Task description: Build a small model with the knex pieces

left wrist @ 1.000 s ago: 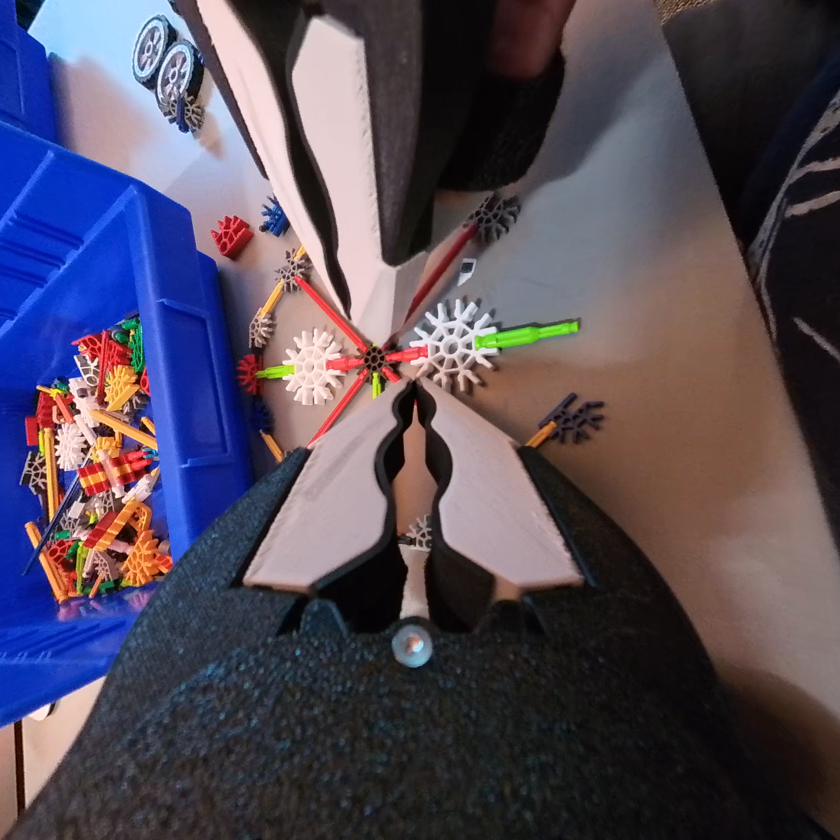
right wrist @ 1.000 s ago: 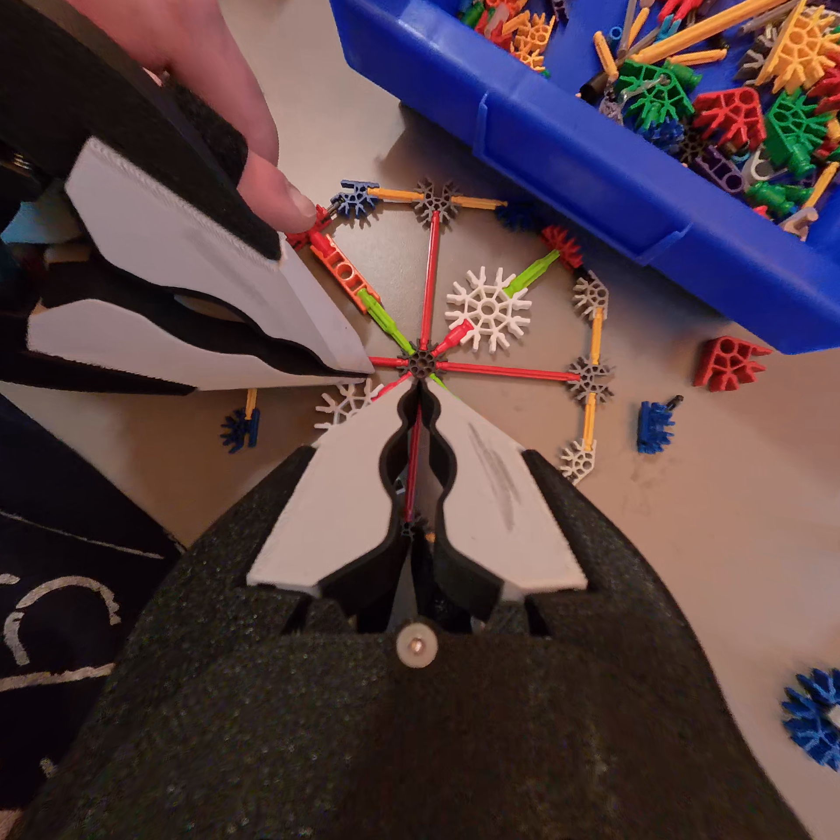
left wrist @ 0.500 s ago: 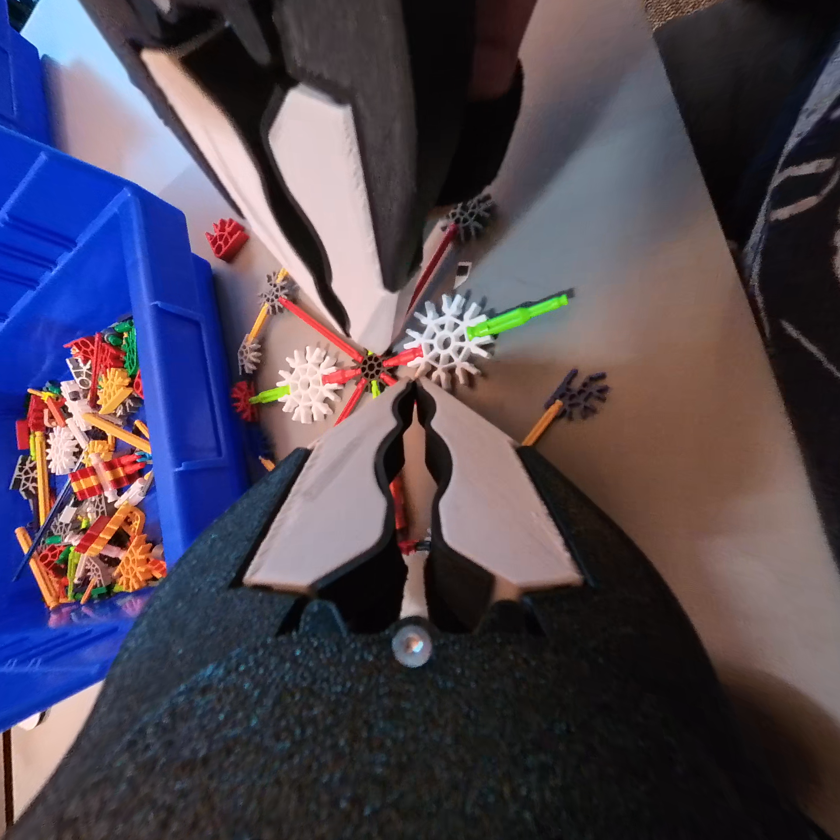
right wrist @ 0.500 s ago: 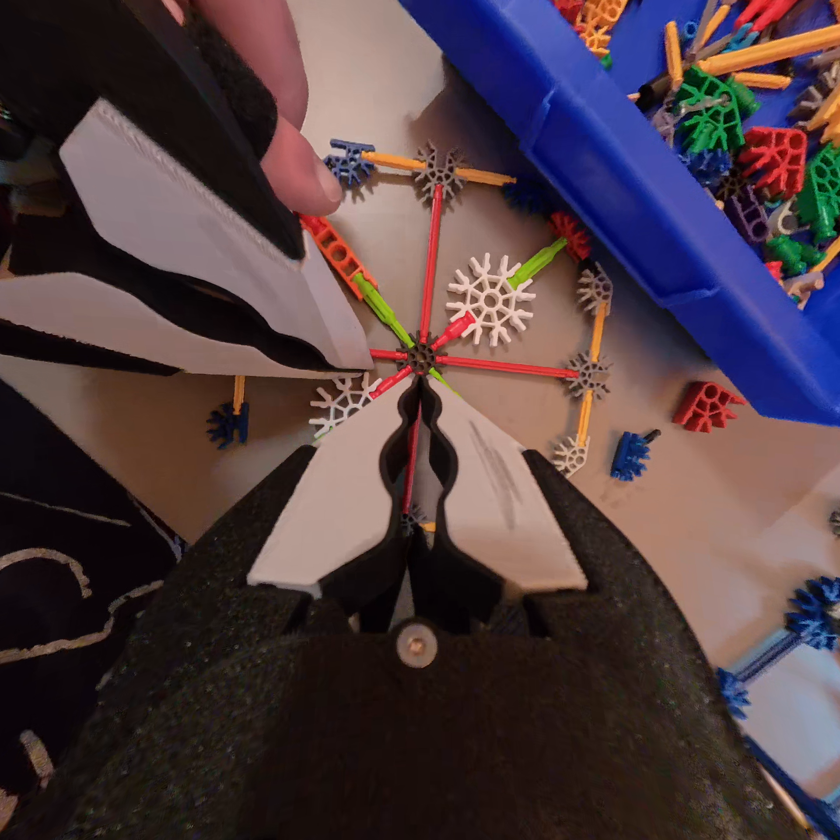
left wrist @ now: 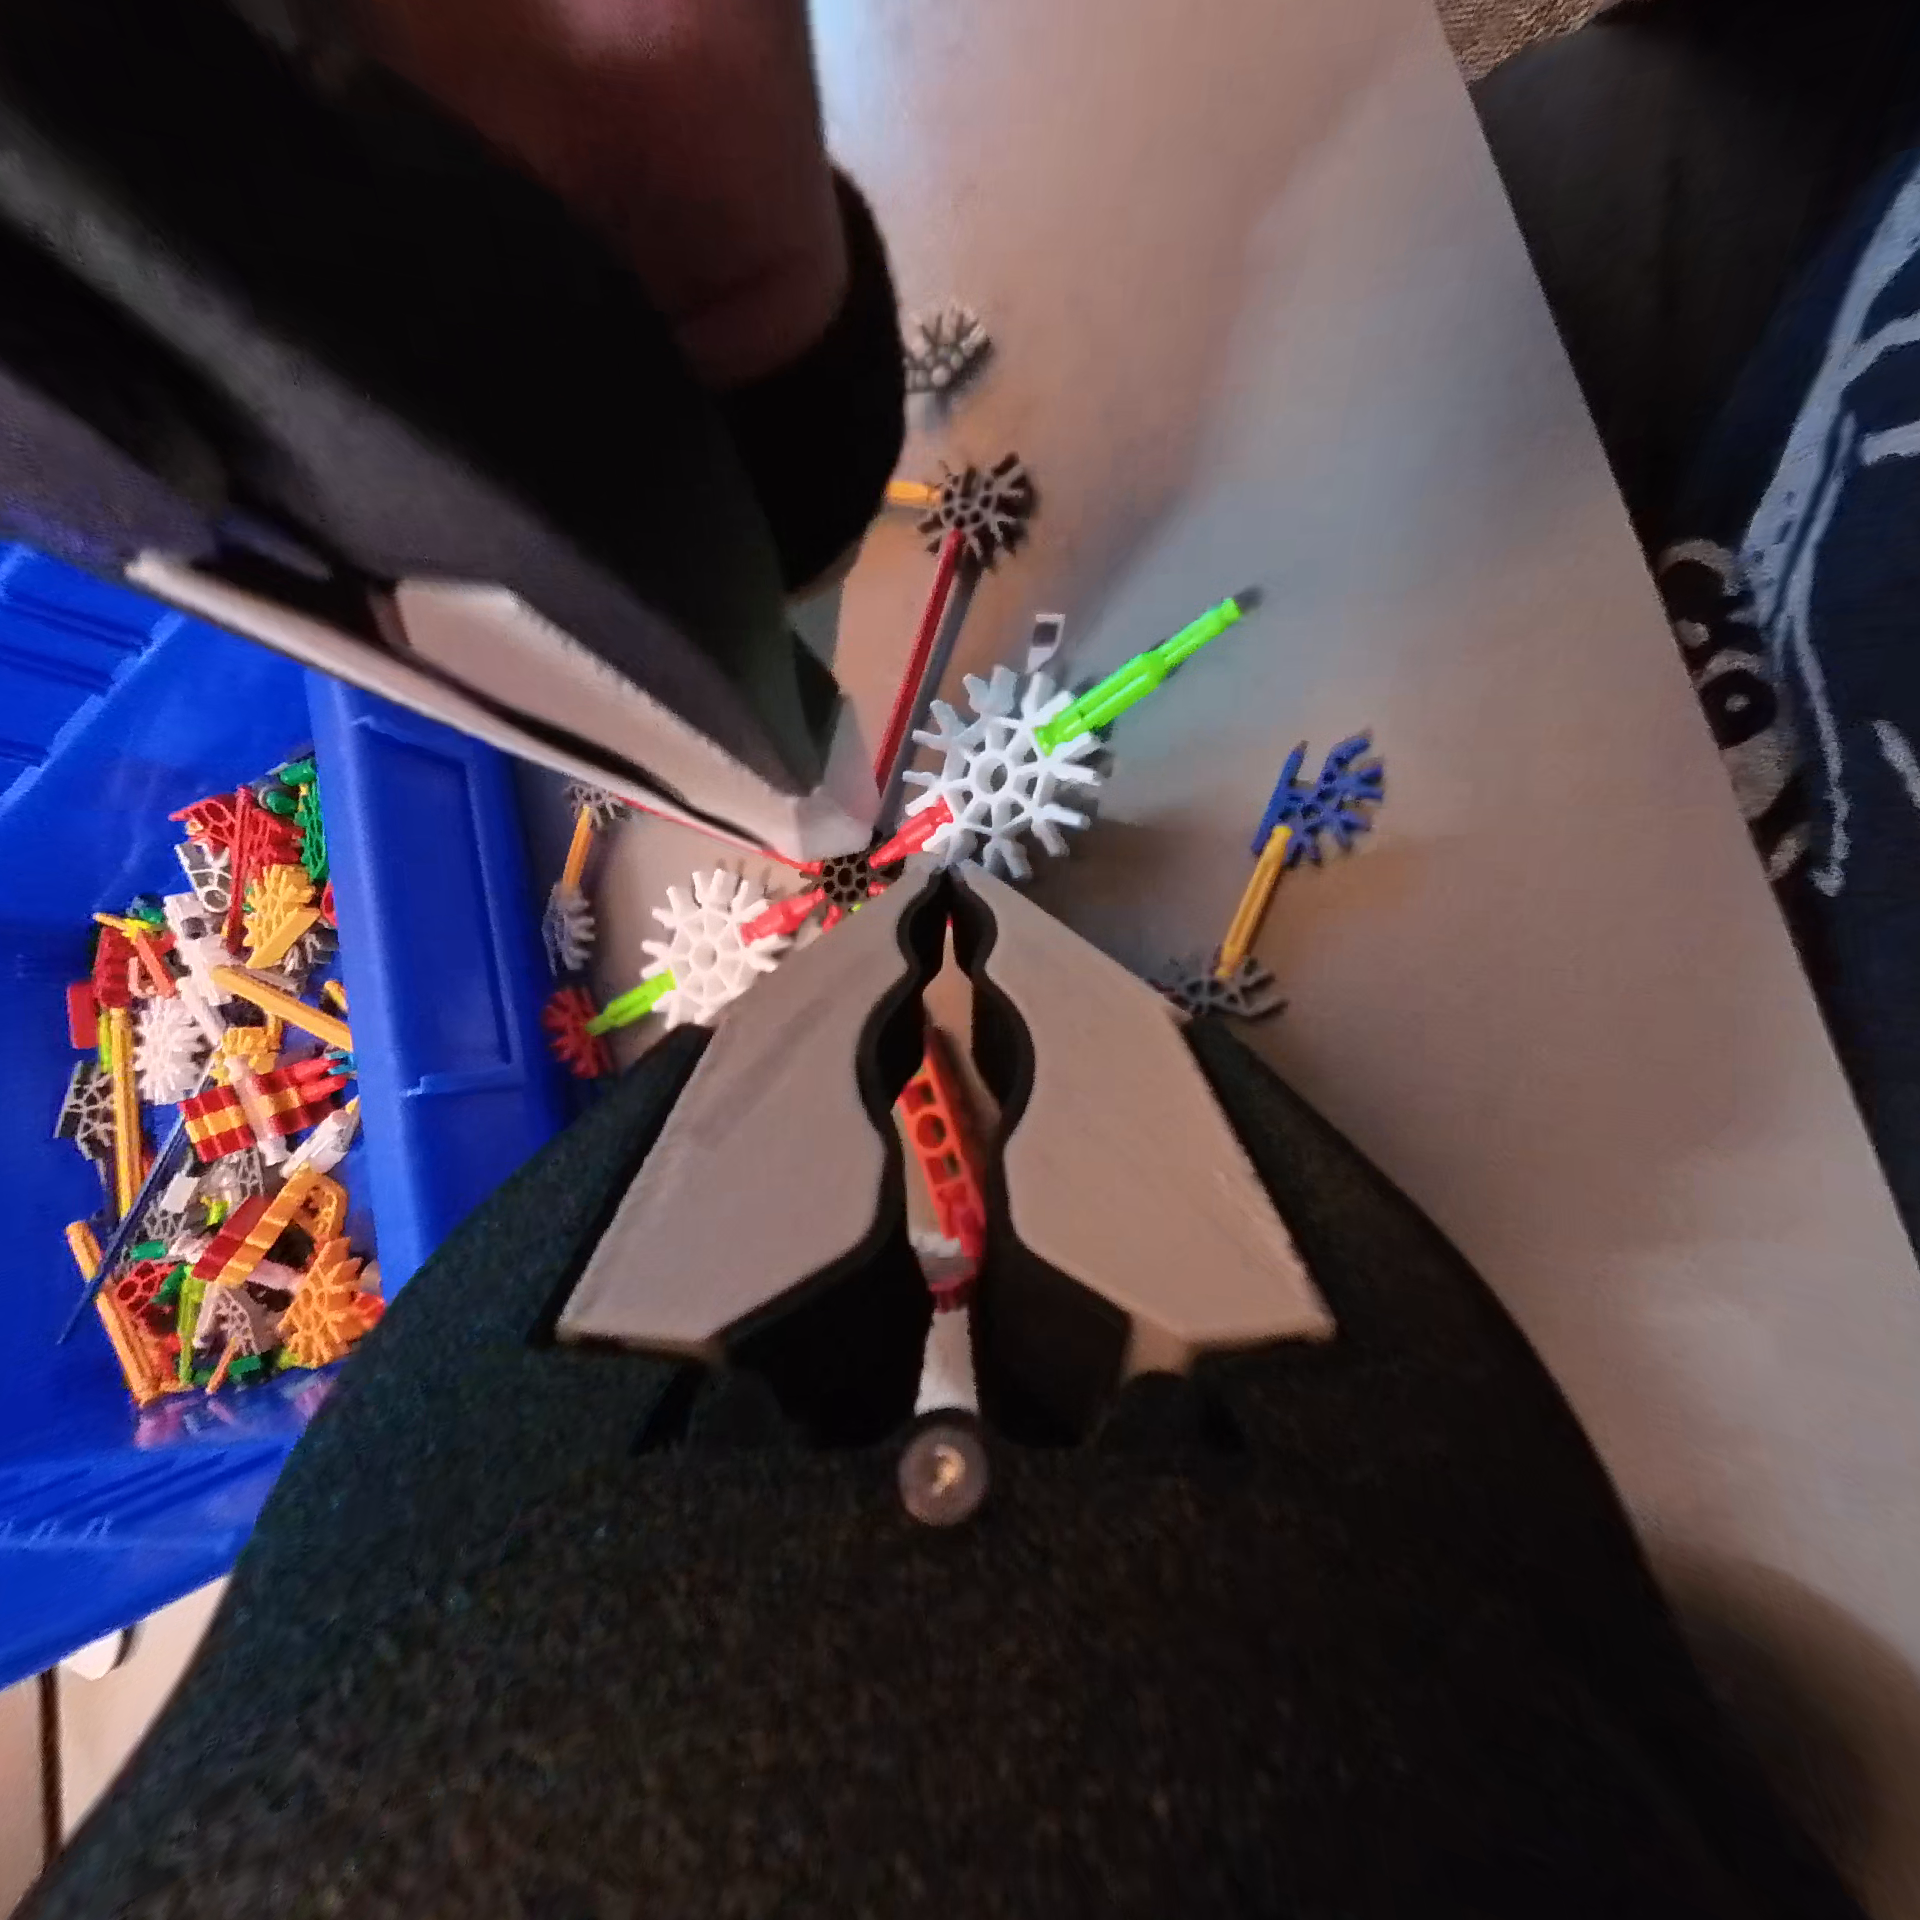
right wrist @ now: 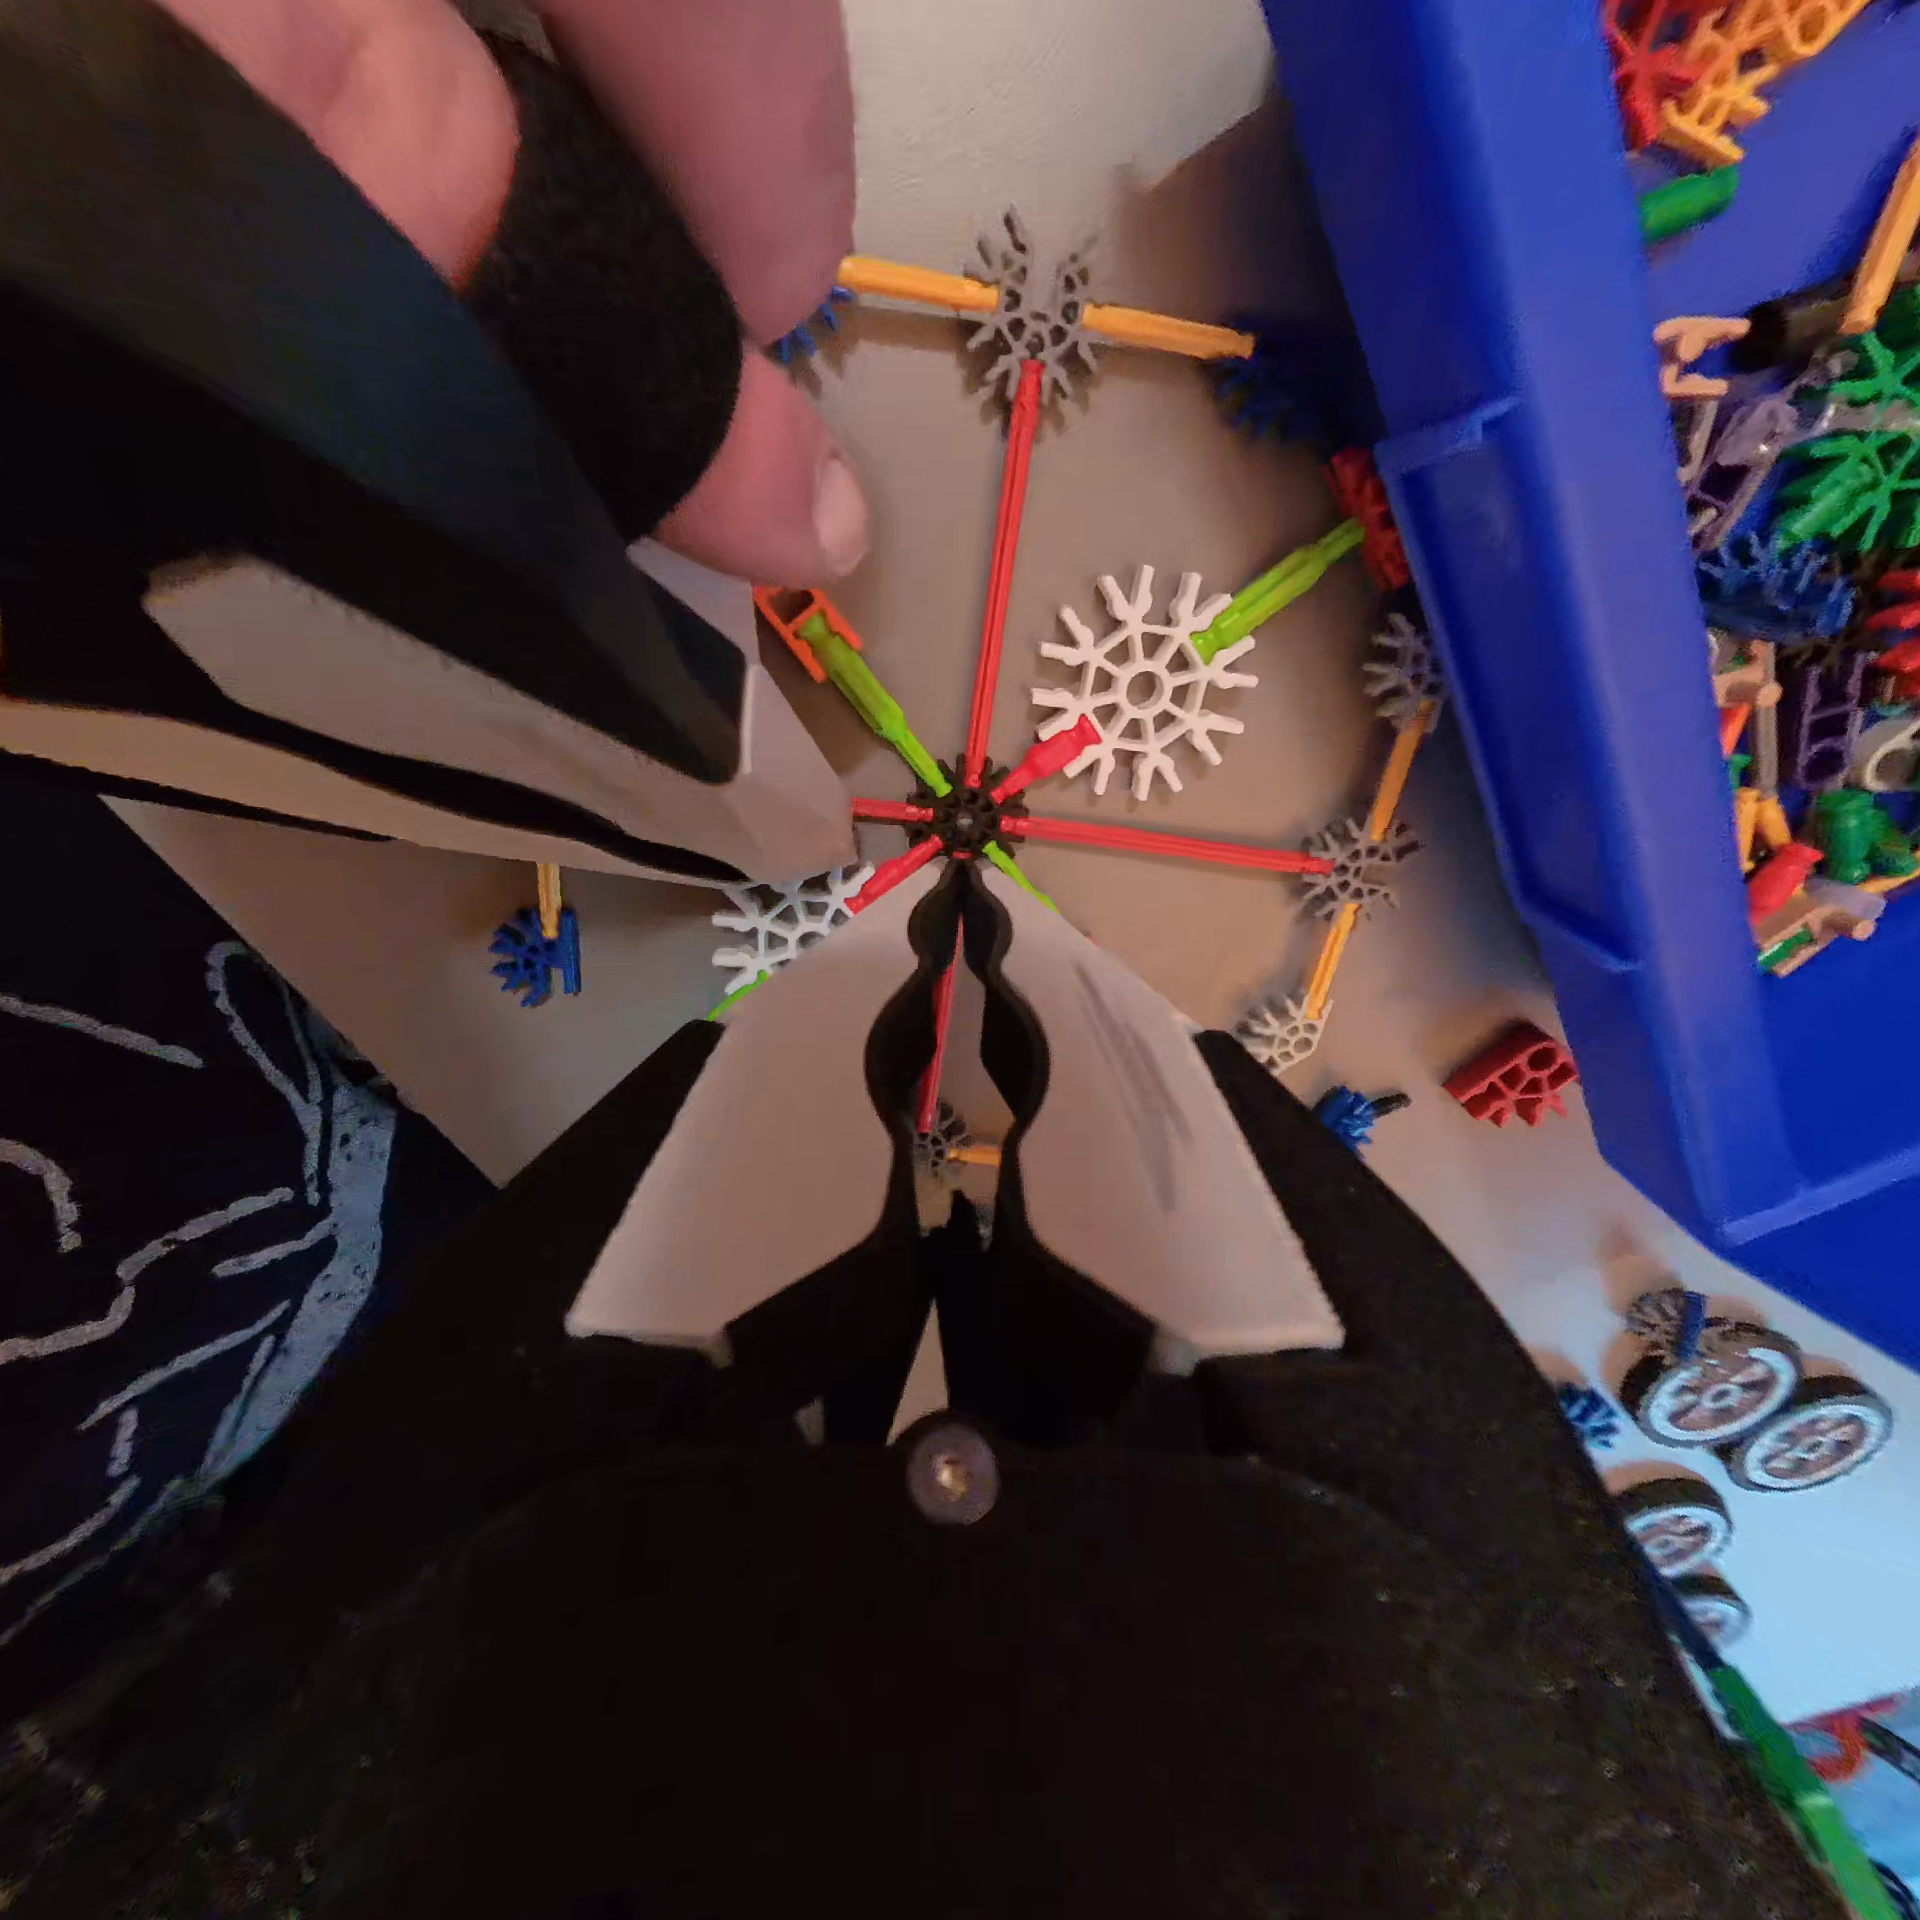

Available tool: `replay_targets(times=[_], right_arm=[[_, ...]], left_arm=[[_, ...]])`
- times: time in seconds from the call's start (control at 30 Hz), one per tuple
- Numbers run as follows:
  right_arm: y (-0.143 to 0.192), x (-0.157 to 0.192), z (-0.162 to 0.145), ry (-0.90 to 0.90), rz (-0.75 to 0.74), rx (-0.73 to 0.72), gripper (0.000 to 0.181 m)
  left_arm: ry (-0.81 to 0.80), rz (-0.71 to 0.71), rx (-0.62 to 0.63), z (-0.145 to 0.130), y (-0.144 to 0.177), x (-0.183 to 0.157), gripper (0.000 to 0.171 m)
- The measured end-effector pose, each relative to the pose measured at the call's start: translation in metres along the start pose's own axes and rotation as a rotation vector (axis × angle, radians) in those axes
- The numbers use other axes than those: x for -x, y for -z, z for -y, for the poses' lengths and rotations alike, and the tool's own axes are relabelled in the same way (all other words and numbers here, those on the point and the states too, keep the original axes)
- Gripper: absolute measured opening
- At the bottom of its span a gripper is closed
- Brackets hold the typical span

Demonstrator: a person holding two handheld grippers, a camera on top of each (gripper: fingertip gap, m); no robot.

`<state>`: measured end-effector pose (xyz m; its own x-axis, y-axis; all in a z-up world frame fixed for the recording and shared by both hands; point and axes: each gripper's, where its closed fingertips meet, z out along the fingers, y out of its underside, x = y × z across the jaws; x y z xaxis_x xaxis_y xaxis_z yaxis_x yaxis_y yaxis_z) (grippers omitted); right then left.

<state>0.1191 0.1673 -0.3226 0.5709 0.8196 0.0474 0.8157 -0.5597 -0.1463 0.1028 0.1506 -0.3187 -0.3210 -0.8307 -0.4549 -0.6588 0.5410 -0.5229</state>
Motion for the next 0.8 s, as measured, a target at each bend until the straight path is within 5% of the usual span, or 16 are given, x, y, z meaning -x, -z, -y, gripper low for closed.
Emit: replay_targets(times=[0.1,0.37,0.63,0.8], right_arm=[[0.0,-0.001,0.001,0.04,-0.033,0.03,0.0],[0.016,-0.014,0.003,-0.2,0.084,-0.237,0.0],[0.018,-0.005,0.003,-0.18,0.132,-0.288,0.0],[0.018,-0.014,-0.017,-0.008,0.037,-0.267,0.005]], left_arm=[[0.002,0.006,-0.003,0.0,0.0,0.0,0.0],[-0.017,0.034,0.003,-0.001,0.0,0.002,0.0],[-0.02,0.037,0.003,-0.002,0.0,0.003,0.0],[-0.046,0.047,0.026,-0.004,0.001,0.003,0.0]])
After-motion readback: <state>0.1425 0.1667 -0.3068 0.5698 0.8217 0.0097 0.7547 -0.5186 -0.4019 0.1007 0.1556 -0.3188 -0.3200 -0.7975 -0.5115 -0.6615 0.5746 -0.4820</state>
